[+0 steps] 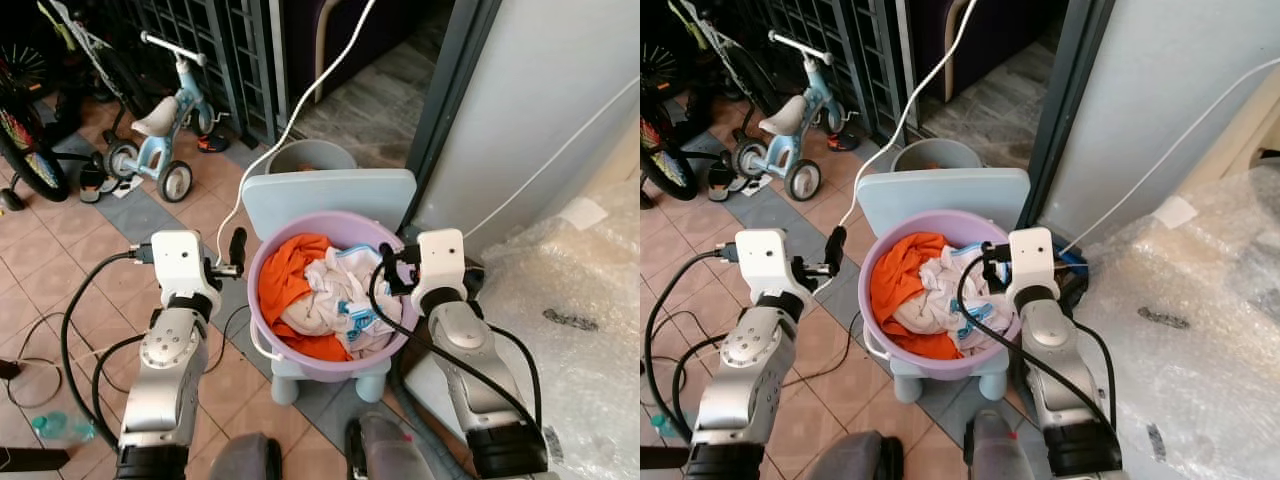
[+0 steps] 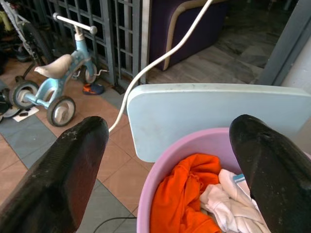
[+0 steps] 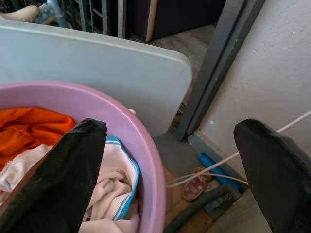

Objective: Clothes washing

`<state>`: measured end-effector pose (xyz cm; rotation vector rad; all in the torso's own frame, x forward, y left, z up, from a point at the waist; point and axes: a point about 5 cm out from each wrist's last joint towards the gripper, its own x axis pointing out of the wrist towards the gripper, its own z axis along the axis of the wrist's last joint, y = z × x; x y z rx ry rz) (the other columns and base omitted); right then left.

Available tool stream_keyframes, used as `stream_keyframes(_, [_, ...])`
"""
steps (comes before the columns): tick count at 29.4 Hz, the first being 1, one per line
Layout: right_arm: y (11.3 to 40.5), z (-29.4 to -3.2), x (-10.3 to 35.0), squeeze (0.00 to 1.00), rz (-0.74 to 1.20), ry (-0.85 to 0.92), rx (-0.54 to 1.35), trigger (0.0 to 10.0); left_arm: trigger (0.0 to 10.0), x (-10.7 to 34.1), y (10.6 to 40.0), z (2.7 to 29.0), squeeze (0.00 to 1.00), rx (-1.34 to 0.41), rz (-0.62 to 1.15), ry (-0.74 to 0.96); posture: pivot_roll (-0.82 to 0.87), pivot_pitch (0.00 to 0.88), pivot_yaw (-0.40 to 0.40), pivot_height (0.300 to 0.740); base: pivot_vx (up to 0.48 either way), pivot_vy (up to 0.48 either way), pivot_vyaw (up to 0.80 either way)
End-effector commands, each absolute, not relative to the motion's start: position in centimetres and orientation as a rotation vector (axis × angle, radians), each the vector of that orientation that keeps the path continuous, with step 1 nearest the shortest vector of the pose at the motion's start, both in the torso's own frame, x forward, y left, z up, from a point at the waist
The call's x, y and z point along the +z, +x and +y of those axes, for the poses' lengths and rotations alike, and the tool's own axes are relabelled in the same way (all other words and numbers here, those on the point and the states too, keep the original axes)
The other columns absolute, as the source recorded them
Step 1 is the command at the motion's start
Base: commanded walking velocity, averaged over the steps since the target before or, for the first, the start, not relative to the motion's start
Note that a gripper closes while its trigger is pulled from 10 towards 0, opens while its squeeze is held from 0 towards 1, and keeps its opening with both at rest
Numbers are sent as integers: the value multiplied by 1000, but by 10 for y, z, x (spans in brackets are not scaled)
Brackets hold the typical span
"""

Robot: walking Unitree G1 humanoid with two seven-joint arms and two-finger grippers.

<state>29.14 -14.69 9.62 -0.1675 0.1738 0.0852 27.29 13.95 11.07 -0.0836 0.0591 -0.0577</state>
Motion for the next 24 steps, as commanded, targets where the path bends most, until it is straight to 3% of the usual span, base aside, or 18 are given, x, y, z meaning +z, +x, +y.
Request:
stream_keyframes(1, [291,-138,90,0,211,-149,133,10000,10000,109,270,148,0,-25,76,-75,11,161,5,740,0,0,0])
stream_keyframes(7, [298,-136,79,0,284,-197,224,10000,10000,101,275,145,0,-29,141,-40,36,132,-2,740,0,0,0])
stream_keyframes(14, [328,-133,111,0,182,-158,213,10000,10000,99,285,150,0,-8,166,-14,36,72,-23,740,0,0,0])
stream_keyframes(18, [330,-131,121,0,138,-177,212,10000,10000,106,285,150,0,0,155,-9,47,83,-13,740,0,0,0])
stream_keyframes(24, [325,-141,98,0,263,-169,186,10000,10000,103,281,142,0,-42,156,-6,57,117,-26,740,0,0,0])
